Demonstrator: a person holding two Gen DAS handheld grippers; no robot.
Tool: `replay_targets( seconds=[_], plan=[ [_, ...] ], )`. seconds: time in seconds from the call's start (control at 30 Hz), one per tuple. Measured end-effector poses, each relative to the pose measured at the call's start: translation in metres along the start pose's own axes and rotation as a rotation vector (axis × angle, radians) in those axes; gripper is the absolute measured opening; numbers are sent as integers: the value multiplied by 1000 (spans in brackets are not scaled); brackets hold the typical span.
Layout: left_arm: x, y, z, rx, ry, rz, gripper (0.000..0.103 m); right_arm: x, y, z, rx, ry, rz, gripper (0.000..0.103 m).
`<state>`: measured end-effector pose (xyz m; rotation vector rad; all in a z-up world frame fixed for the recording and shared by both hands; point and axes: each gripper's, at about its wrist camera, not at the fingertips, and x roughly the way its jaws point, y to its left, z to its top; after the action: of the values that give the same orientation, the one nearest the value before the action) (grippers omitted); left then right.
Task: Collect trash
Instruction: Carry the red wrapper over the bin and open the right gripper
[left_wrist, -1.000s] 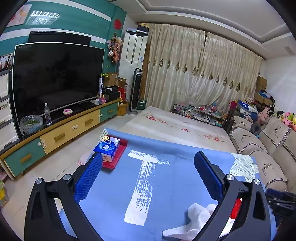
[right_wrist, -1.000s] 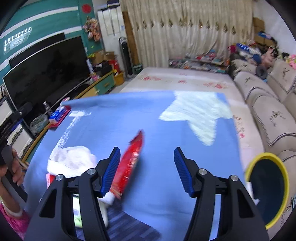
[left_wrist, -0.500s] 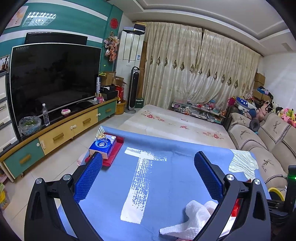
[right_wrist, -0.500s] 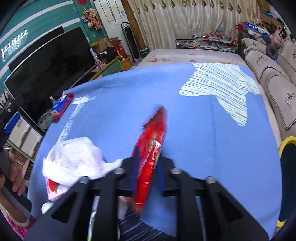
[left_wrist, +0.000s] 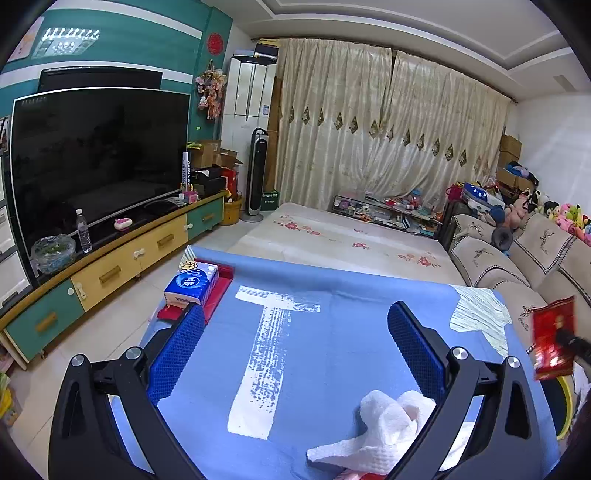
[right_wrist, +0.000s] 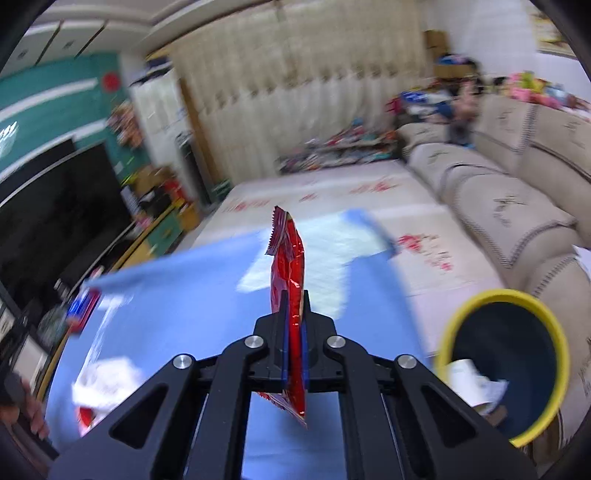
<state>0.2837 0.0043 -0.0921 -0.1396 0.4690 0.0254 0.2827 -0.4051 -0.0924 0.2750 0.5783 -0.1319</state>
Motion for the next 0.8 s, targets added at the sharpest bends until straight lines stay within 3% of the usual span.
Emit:
replay_targets(
  seconds=[0.1, 0.23, 0.5, 0.63, 0.8],
  plan=[
    [-1, -1, 0, -1, 0, 0, 98, -13, -41, 7, 54, -44, -118, 5],
    [-1, -2, -1, -2, -2, -5, 98, -23, -100, 11, 130, -40, -220, 5],
    [-3, -7, -3, 13, -4, -9, 98, -17, -189, -6, 256, 18, -339, 5],
    [-4, -8, -3, 13, -3, -9, 98, -5, -207, -14, 285, 43, -379, 7],
    [-4, -10, -4, 14, -1, -14, 98, 0, -213, -21, 304, 52, -406, 24]
  ],
)
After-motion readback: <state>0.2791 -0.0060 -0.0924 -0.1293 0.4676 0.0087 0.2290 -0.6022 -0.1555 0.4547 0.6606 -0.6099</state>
